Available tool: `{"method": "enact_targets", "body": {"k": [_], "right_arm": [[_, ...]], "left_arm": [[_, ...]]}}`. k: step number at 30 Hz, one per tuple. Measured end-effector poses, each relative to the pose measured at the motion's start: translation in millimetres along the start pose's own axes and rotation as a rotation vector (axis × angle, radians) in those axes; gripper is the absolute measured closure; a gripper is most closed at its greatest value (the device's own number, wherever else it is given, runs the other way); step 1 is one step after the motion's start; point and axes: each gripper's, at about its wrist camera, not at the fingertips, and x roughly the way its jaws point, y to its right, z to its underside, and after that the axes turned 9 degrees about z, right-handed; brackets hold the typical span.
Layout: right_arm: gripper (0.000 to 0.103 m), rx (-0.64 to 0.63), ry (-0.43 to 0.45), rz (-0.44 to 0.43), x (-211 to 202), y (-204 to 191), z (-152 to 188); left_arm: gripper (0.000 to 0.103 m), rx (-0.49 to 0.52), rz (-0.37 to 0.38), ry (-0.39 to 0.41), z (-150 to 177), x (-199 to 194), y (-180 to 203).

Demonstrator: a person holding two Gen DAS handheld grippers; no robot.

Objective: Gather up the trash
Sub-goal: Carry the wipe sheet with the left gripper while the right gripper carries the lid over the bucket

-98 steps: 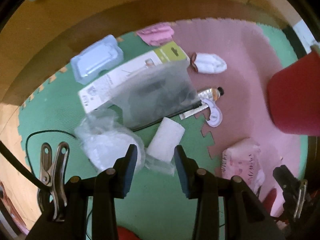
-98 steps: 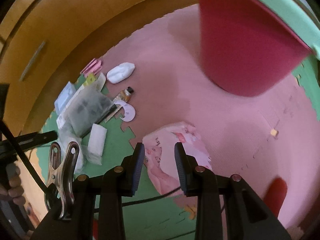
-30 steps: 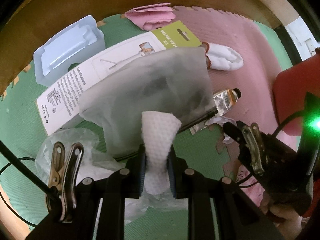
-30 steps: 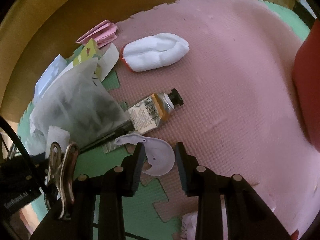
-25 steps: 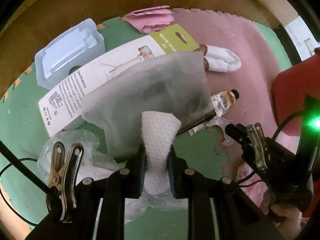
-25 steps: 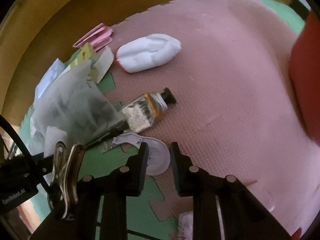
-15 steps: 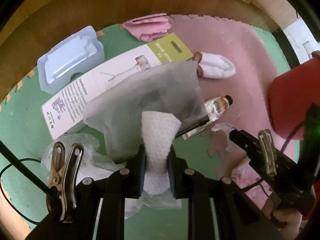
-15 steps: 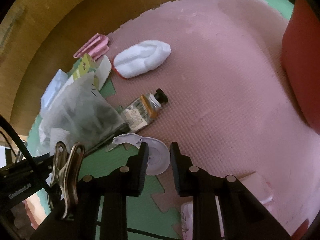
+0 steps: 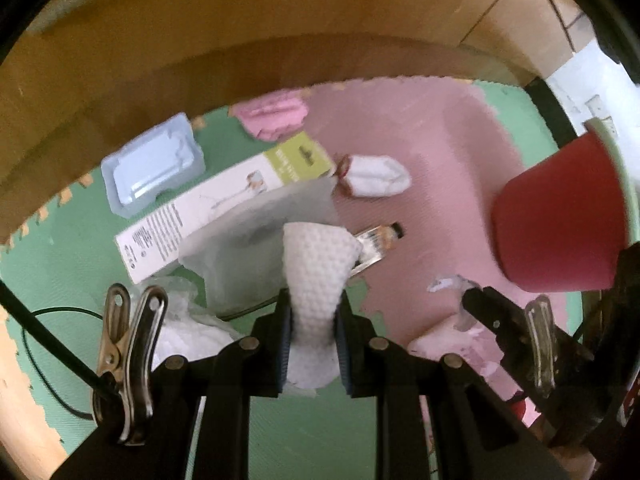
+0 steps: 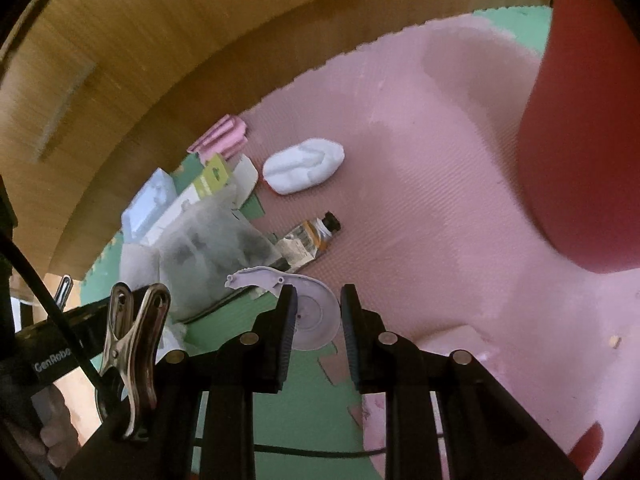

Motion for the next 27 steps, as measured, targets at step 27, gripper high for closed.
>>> {"method": "enact_targets", "body": {"k": [27], "right_arm": [[0.08,0.092,0.217,-0.021,-244,61,30]], "left_arm": [[0.083,0.101,0.037,0.204,31,-199,136]]}}
